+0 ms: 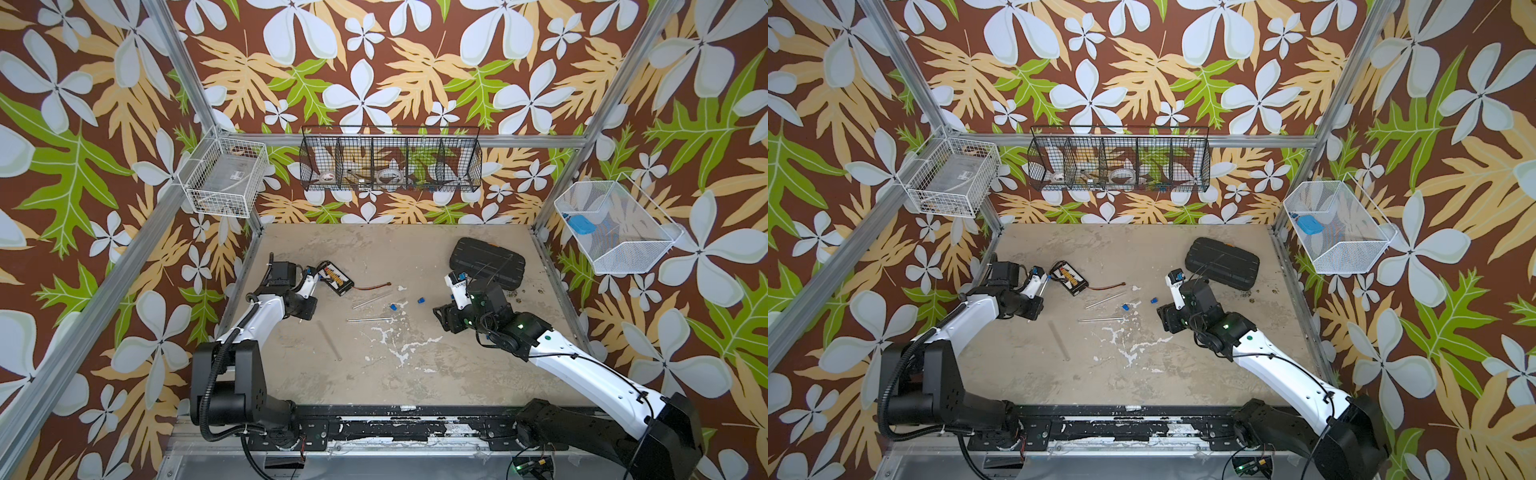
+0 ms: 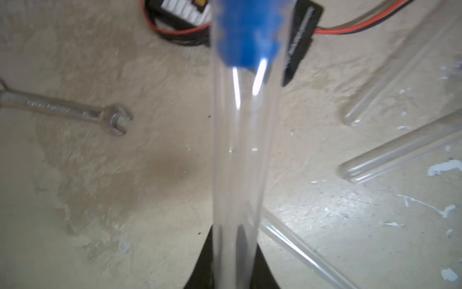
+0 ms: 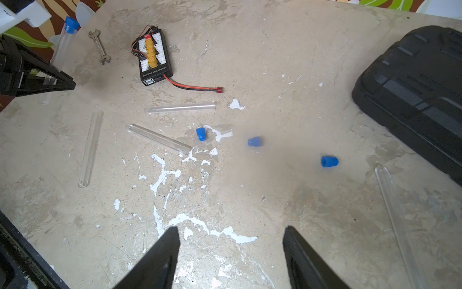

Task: Insert stoppers into test tubes
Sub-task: Place the test tube at the center of the board.

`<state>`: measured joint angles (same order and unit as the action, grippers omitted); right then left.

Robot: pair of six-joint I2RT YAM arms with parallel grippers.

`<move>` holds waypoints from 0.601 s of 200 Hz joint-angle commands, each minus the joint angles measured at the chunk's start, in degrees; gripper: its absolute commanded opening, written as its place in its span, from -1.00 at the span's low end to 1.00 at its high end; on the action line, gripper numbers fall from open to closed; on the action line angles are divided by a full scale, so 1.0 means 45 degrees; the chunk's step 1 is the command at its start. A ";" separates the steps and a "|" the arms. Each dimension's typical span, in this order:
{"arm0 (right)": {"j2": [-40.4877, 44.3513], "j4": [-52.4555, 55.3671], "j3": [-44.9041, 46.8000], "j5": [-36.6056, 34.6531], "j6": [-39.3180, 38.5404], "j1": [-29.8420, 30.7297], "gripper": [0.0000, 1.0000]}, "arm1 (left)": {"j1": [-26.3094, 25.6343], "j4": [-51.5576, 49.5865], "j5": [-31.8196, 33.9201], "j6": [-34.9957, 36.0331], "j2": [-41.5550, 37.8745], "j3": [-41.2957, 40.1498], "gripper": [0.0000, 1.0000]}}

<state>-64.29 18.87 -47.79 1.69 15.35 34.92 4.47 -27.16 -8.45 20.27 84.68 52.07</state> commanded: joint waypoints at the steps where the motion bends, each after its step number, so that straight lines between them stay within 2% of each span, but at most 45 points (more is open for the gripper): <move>1: -0.0085 -0.0263 -0.0112 0.0182 -0.0215 -0.0005 0.37 | 0.0277 -0.0521 -0.0158 -0.0033 0.0615 0.0316 -1.00; 60: -0.0496 -0.0194 -0.0447 0.0324 -0.0937 -0.0020 0.37 | 0.0296 -0.2303 0.0177 0.0155 0.3392 0.2276 -1.00; 120: -0.0400 -0.0192 -0.0297 0.0380 -0.1223 -0.0006 0.37 | 0.0296 -0.2593 0.0994 0.0183 0.3860 0.2113 -0.91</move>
<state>-66.26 18.90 -49.10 3.05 11.00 34.89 5.63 -37.04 -6.20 20.93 101.27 61.47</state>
